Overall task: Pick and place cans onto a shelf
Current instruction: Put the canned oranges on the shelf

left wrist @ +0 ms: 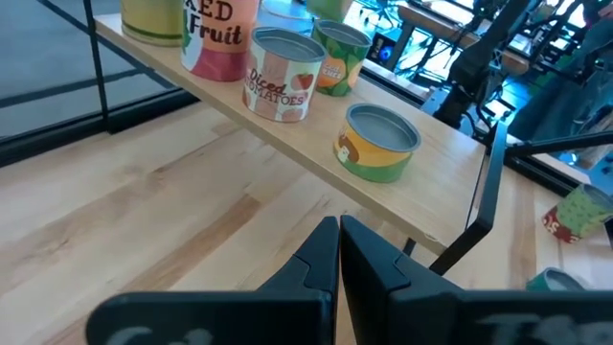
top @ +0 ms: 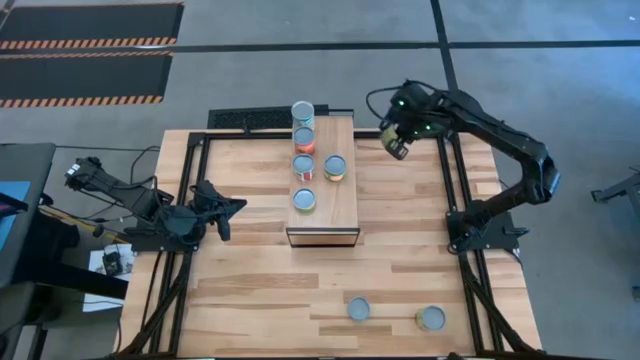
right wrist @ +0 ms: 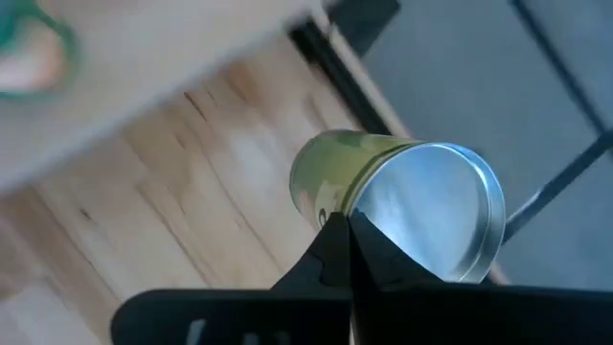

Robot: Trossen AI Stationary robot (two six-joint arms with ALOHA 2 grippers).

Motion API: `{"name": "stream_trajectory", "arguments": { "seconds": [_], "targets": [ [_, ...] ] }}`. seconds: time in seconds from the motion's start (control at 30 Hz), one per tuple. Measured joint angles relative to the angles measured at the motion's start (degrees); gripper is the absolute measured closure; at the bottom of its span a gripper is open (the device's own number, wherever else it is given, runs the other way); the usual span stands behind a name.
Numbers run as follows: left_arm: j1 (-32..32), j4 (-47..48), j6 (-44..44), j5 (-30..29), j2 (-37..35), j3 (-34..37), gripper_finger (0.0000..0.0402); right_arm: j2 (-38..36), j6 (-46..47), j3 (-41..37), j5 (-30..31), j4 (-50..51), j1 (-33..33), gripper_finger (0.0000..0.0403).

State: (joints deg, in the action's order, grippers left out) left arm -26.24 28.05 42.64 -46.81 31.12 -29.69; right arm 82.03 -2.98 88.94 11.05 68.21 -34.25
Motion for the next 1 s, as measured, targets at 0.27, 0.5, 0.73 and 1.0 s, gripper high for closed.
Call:
{"name": "stream_trajectory", "arguments": {
  "seconds": [0.27, 0.5, 0.73, 1.0],
  "targets": [
    [0.0, 0.0, -0.4, 0.3, 0.0, 0.0, 0.0401, 10.5, -6.0, 18.2, 0.8, -0.7, 8.1, 0.0400],
    [0.0, -0.1, -0.8, 1.2, 0.0, 0.0, 0.0401, 21.9, -17.4, 29.9, 0.9, -0.9, 9.0, 0.0400],
    [0.0, -0.1, -0.8, 2.6, 0.0, 0.0, 0.0401, 30.2, -25.1, 37.3, 0.9, 2.3, 8.5, 0.0400],
    [0.0, -0.4, -1.0, 2.7, 0.0, 0.0, 0.0401, 33.5, -27.5, 39.4, 0.9, 3.2, 8.1, 0.0395]
  ]
}}
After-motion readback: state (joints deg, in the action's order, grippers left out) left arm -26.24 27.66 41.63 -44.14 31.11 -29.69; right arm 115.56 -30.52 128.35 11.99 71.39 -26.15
